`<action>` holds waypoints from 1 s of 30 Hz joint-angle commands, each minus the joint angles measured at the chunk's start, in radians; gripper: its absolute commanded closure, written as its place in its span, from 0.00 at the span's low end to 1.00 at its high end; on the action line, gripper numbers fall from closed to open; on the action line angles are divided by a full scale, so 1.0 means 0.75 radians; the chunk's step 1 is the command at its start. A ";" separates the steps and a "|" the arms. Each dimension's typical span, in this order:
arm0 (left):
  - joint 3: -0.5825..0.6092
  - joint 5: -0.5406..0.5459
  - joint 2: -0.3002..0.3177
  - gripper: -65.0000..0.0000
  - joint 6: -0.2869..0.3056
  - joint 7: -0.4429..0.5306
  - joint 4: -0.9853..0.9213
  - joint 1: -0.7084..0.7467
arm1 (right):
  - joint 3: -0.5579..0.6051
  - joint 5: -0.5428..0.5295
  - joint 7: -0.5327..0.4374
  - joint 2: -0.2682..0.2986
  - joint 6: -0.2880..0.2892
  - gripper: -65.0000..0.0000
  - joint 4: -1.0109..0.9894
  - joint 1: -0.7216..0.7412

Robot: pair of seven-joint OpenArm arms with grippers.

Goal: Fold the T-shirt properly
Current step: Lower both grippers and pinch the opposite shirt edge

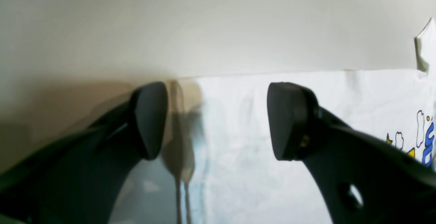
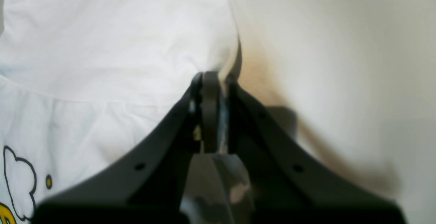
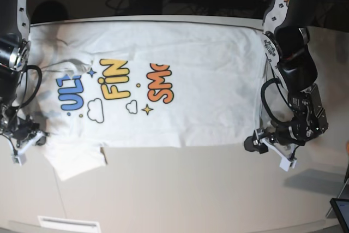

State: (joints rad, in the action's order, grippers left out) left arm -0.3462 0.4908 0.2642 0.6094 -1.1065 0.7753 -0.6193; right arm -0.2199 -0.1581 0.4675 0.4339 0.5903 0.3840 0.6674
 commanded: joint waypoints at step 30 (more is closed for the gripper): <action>0.129 0.024 0.066 0.31 -0.175 0.142 -0.090 -0.026 | 0.004 0.015 0.032 0.018 0.002 1.00 0.011 -0.003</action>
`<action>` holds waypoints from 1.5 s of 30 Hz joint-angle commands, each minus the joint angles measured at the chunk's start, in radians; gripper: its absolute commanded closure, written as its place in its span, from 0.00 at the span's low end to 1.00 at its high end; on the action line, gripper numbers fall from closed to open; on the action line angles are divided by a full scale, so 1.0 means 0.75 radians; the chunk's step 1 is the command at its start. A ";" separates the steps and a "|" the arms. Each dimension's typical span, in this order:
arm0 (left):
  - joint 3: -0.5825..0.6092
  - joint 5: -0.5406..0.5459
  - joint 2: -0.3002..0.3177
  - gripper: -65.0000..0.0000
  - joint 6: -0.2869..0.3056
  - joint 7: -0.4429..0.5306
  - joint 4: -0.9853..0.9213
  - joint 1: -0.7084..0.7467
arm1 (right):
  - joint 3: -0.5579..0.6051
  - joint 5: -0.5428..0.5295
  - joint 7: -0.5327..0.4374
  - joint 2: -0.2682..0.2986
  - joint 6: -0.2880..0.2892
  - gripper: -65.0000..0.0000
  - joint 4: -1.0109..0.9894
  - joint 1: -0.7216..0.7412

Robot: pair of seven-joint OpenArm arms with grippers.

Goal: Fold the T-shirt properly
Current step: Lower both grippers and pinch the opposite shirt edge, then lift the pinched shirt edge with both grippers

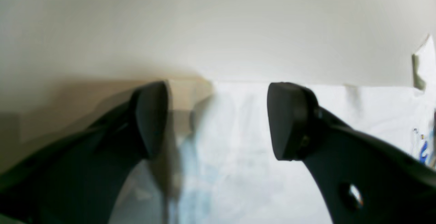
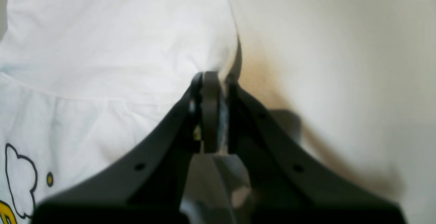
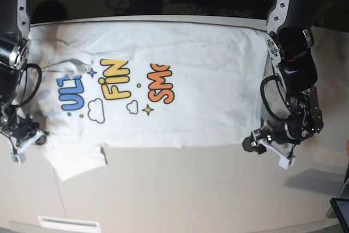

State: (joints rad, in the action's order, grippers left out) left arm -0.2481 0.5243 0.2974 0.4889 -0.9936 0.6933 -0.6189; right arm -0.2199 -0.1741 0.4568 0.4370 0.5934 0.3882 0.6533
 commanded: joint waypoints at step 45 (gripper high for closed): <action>0.011 -0.031 -0.050 1.00 -0.015 -0.008 0.124 -0.021 | 0.004 0.035 -0.062 0.012 -0.003 1.00 0.015 -0.003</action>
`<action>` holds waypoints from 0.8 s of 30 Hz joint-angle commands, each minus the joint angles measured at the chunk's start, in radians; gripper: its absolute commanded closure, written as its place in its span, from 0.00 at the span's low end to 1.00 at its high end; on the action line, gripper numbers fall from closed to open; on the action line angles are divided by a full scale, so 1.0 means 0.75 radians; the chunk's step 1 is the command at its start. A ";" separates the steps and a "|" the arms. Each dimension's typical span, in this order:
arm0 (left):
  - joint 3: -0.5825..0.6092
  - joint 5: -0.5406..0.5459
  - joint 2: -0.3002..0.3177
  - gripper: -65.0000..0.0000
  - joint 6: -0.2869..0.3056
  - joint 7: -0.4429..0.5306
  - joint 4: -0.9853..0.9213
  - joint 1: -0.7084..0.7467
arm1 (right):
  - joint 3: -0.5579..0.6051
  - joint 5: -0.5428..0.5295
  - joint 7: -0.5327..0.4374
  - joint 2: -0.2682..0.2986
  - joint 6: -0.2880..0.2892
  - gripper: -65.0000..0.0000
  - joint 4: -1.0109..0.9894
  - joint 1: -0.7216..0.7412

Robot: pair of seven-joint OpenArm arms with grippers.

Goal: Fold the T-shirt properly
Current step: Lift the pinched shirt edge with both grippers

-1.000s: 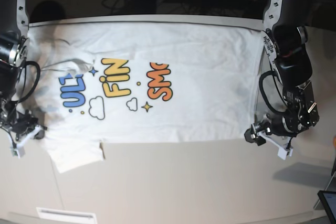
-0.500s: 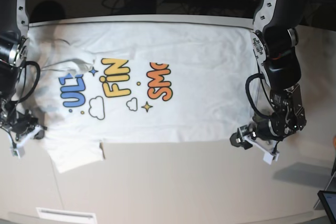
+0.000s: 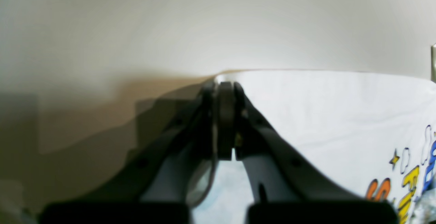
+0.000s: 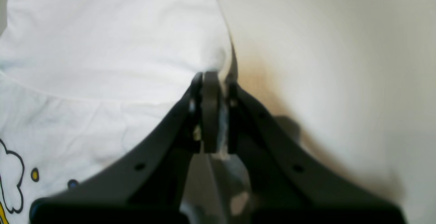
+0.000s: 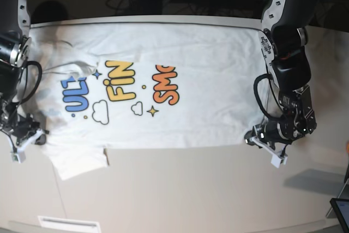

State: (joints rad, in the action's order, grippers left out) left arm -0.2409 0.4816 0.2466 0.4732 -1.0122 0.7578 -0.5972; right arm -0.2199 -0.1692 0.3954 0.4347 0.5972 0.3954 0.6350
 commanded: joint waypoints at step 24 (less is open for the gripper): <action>0.001 0.038 0.020 1.00 0.017 -0.053 0.345 0.063 | -0.221 0.030 -0.052 0.021 -0.001 1.00 0.155 -0.025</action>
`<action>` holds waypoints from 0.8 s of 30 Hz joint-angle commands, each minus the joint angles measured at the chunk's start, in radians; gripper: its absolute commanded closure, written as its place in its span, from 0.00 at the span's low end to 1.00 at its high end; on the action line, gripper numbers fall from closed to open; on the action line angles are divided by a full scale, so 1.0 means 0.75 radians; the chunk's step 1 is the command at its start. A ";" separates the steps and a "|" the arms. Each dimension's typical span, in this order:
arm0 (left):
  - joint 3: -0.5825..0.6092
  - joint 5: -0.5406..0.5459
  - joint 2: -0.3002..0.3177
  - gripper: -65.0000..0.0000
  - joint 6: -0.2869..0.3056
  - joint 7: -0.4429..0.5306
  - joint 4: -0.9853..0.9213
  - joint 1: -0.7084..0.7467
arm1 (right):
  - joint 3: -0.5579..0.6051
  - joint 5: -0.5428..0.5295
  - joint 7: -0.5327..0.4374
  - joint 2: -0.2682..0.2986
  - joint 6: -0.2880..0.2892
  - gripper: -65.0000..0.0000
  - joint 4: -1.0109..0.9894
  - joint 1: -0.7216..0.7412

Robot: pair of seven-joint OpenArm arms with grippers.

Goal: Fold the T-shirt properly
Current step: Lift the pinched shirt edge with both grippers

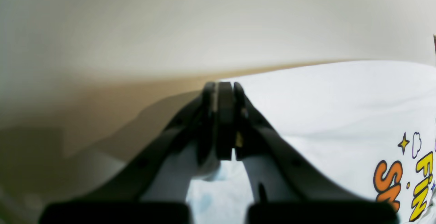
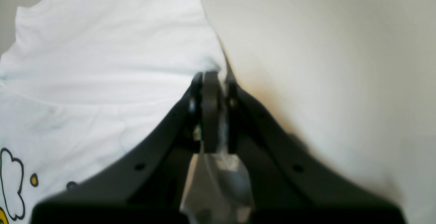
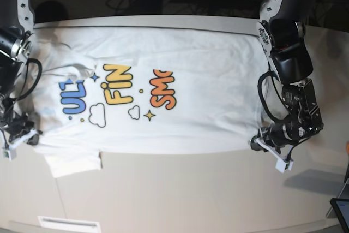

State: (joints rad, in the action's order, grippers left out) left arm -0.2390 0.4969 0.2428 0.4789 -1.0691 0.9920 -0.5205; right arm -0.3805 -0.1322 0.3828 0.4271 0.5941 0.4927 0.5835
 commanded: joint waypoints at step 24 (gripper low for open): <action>-0.002 0.018 0.017 1.00 0.009 -0.161 0.522 0.180 | -0.134 -0.017 0.115 0.029 0.134 1.00 0.422 -0.173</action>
State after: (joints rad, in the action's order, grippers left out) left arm -0.2356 0.5060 0.2386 0.4858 -1.2022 1.3609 -0.3580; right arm -0.4759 -0.1322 0.4919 0.4213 0.7033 0.7883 0.4290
